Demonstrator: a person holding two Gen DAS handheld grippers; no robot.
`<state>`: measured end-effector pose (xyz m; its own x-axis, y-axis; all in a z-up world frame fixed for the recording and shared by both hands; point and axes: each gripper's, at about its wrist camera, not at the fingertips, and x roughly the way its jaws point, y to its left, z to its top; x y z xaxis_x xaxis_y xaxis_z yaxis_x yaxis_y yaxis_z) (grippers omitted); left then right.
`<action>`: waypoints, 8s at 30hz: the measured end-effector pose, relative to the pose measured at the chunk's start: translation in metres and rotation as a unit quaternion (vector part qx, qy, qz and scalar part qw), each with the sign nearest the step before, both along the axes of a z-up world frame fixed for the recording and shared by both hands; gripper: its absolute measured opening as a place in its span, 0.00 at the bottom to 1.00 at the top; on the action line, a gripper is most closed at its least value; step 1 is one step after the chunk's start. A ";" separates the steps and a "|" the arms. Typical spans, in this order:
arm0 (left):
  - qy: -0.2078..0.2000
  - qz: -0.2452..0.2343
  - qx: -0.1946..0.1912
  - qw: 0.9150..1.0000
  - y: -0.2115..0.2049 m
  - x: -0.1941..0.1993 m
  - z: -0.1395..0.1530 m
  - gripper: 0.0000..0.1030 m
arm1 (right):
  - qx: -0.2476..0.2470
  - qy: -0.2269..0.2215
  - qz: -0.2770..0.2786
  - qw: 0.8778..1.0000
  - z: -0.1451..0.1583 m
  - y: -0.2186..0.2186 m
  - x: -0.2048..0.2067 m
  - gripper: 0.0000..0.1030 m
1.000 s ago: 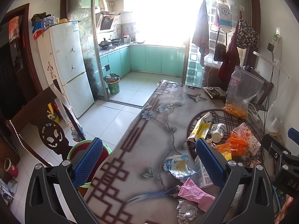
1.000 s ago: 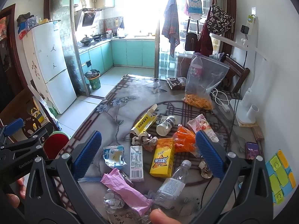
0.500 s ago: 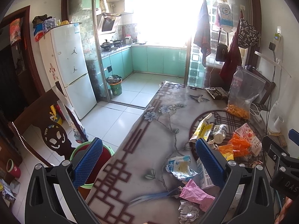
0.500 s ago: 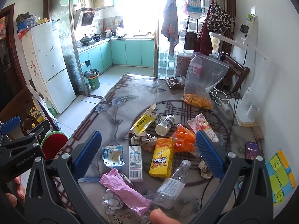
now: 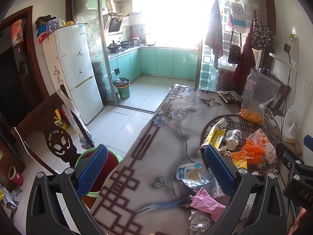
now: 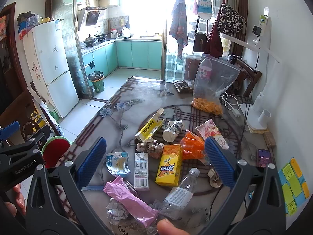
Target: Collect trash
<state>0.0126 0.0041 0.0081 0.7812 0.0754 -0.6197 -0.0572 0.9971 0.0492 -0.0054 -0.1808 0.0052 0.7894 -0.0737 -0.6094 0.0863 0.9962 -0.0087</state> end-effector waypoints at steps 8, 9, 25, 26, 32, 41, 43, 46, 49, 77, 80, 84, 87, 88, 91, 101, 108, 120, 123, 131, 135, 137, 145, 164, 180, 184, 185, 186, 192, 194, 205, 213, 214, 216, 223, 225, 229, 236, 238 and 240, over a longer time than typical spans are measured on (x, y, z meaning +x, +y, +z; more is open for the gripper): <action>-0.001 -0.001 0.000 1.000 0.000 -0.001 -0.001 0.93 | -0.001 -0.001 -0.004 1.000 0.000 -0.002 0.000 0.96; -0.001 -0.001 0.001 1.000 -0.001 -0.001 0.000 0.93 | 0.003 -0.003 -0.005 1.000 0.001 -0.004 -0.001 0.96; 0.001 0.018 -0.017 1.000 0.004 0.005 -0.003 0.93 | 0.030 -0.028 -0.002 0.999 0.002 -0.005 -0.002 0.96; 0.001 0.017 -0.020 1.000 0.006 0.005 -0.003 0.93 | 0.030 -0.030 -0.003 0.999 0.002 -0.005 -0.003 0.96; -0.027 0.006 -0.045 0.999 0.011 0.001 -0.003 0.93 | 0.050 -0.024 -0.002 0.998 0.000 -0.008 0.000 0.96; -0.013 -0.016 -0.004 1.000 -0.002 0.000 -0.006 0.93 | 0.091 -0.008 0.004 0.996 -0.003 -0.013 -0.002 0.96; -0.014 -0.017 -0.005 1.000 -0.002 -0.001 -0.005 0.93 | 0.093 -0.006 0.006 0.996 -0.003 -0.014 -0.003 0.96; -0.017 -0.021 -0.005 1.000 -0.001 -0.003 -0.004 0.93 | 0.085 0.000 0.007 0.996 -0.005 -0.012 -0.004 0.96; -0.015 -0.038 -0.010 0.999 -0.002 -0.009 -0.006 0.93 | 0.055 0.023 0.004 0.998 -0.010 -0.012 -0.003 0.96; 0.180 -0.112 -0.063 0.975 -0.001 -0.021 -0.133 0.92 | 0.064 0.290 0.184 0.937 -0.214 0.013 0.025 0.29; 0.188 -0.137 -0.062 0.971 -0.009 -0.022 -0.140 0.92 | 0.095 0.264 0.174 0.944 -0.200 0.002 0.025 0.12; 0.218 -0.179 -0.071 0.957 -0.029 -0.019 -0.162 0.92 | 0.114 0.212 0.158 0.958 -0.165 -0.015 0.015 0.07; 0.237 -0.195 -0.065 0.950 -0.044 -0.014 -0.180 0.88 | 0.125 0.181 0.145 0.965 -0.144 -0.030 -0.004 0.07; 0.247 -0.197 -0.060 0.947 -0.049 -0.011 -0.189 0.85 | 0.136 0.174 0.143 0.965 -0.137 -0.035 -0.012 0.07; 0.267 -0.200 -0.065 0.940 -0.055 -0.004 -0.206 0.72 | 0.174 0.173 0.158 0.956 -0.131 -0.042 -0.034 0.07; 0.252 -0.176 -0.111 0.945 -0.037 0.009 -0.199 0.33 | 0.213 0.300 0.249 0.896 -0.201 0.014 -0.089 0.06; 0.207 -0.149 -0.113 0.960 0.001 0.017 -0.172 0.33 | 0.161 0.305 0.182 0.921 -0.231 0.021 -0.053 0.06; 0.133 -0.098 -0.095 0.982 0.089 0.030 -0.112 0.33 | 0.161 0.157 0.109 0.968 -0.120 0.030 -0.014 0.06; 0.122 -0.083 -0.090 0.985 0.117 0.038 -0.104 0.33 | 0.155 0.132 0.132 0.970 -0.098 0.060 -0.007 0.06; 0.125 -0.038 -0.094 0.987 0.188 0.064 -0.115 0.34 | 0.153 0.141 0.196 0.958 -0.093 0.140 0.039 0.06; 0.138 -0.007 -0.095 0.986 0.228 0.073 -0.130 0.34 | 0.160 0.178 0.225 0.945 -0.119 0.187 0.073 0.06; 0.145 0.012 -0.095 0.985 0.251 0.080 -0.138 0.34 | 0.161 0.192 0.236 0.939 -0.128 0.207 0.083 0.06; 0.167 0.051 -0.102 0.979 0.306 0.102 -0.165 0.34 | 0.163 0.249 0.265 0.917 -0.169 0.282 0.123 0.06; 0.191 0.043 -0.100 0.975 0.331 0.132 -0.190 0.34 | 0.178 0.247 0.244 0.921 -0.176 0.318 0.147 0.77; 0.199 0.011 -0.093 0.976 0.308 0.141 -0.195 0.34 | 0.153 0.179 0.215 0.948 -0.126 0.288 0.120 0.77; 0.201 0.006 -0.090 0.975 0.303 0.140 -0.197 0.34 | 0.150 0.174 0.201 0.952 -0.124 0.278 0.112 0.77; 0.201 0.005 -0.090 0.976 0.302 0.139 -0.197 0.34 | 0.151 0.175 0.196 0.953 -0.124 0.274 0.110 0.77; 0.201 0.003 -0.088 0.976 0.300 0.139 -0.197 0.34 | 0.153 0.175 0.192 0.954 -0.125 0.273 0.109 0.77; 0.196 -0.002 -0.087 0.977 0.293 0.140 -0.192 0.40 | 0.158 0.173 0.178 0.956 -0.124 0.261 0.099 0.77; 0.196 -0.004 -0.085 0.977 0.291 0.140 -0.191 0.42 | 0.156 0.169 0.176 0.957 -0.121 0.259 0.096 0.77; 0.182 -0.002 -0.076 0.980 0.280 0.130 -0.180 0.60 | 0.163 0.151 0.153 0.963 -0.111 0.235 0.082 0.77; 0.150 -0.045 -0.080 0.984 0.253 0.116 -0.151 0.60 | 0.147 0.124 0.115 0.974 -0.096 0.189 0.060 0.77; 0.147 -0.055 -0.082 0.984 0.246 0.114 -0.147 0.60 | 0.144 0.124 0.104 0.976 -0.096 0.178 0.055 0.77; 0.145 -0.068 -0.085 0.983 0.238 0.111 -0.144 0.60 | 0.130 0.127 0.086 0.980 -0.098 0.158 0.045 0.77; 0.148 -0.119 -0.096 0.977 0.201 0.102 -0.140 0.60 | 0.087 0.164 -0.009 0.983 -0.115 0.078 0.005 0.77; 0.151 -0.135 -0.097 0.974 0.187 0.099 -0.140 0.60 | 0.081 0.180 -0.039 0.980 -0.122 0.055 -0.009 0.77; 0.158 -0.161 -0.096 0.969 0.162 0.093 -0.142 0.60 | 0.056 0.208 -0.047 0.975 -0.135 0.034 -0.026 0.79; 0.173 -0.169 -0.091 0.966 0.127 0.081 -0.145 0.60 | 0.070 0.267 0.003 0.961 -0.183 0.028 -0.017 0.79; 0.175 -0.164 -0.092 0.966 0.120 0.080 -0.143 0.60 | 0.070 0.285 0.031 0.955 -0.198 0.033 -0.009 0.79; 0.176 -0.159 -0.088 0.968 0.111 0.078 -0.142 0.60 | 0.067 0.299 0.062 0.950 -0.211 0.038 -0.002 0.79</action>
<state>0.0909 0.1151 -0.1340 0.4865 -0.2651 -0.8325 0.2432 0.9563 -0.1624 -0.0071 -0.1431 -0.2053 0.2972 0.1060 -0.9489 -0.0116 0.9941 0.1074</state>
